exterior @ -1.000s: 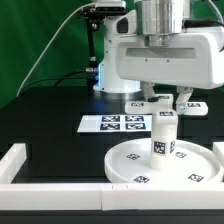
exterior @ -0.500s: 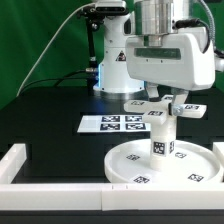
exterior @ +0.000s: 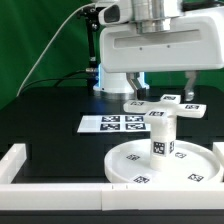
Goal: Assemble round table
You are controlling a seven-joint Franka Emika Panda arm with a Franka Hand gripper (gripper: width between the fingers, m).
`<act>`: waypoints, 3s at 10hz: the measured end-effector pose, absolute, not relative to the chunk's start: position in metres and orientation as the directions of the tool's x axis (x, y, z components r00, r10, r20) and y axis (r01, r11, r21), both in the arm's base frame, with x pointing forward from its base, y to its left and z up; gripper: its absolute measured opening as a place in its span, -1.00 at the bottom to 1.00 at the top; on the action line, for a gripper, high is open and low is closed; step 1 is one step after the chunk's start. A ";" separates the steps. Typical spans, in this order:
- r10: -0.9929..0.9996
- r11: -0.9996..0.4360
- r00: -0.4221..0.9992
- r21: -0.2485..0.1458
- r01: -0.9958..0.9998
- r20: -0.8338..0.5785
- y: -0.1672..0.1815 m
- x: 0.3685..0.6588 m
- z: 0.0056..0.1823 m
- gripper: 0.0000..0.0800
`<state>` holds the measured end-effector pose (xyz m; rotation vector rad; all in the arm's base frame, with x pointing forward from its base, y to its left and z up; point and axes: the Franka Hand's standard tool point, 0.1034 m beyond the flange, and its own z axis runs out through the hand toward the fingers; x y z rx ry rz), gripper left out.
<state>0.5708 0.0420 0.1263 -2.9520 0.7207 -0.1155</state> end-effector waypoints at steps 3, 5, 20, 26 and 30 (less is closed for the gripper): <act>-0.282 -0.957 0.955 -0.103 -0.272 0.097 0.056 0.563 0.126 0.62; 0.106 -0.993 0.987 -0.031 0.110 0.120 0.055 0.565 0.125 0.62; 0.279 -0.960 0.957 0.019 0.279 0.075 0.039 0.561 0.103 0.10; -0.388 -0.922 0.916 -0.035 -0.387 0.104 0.039 0.561 0.102 0.10; -0.890 -0.456 0.452 -0.096 -0.885 0.058 0.040 0.560 0.102 0.11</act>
Offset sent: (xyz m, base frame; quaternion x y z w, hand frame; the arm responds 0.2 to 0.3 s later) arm 0.0000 0.0000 0.0000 0.0000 0.0000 -0.1938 0.9810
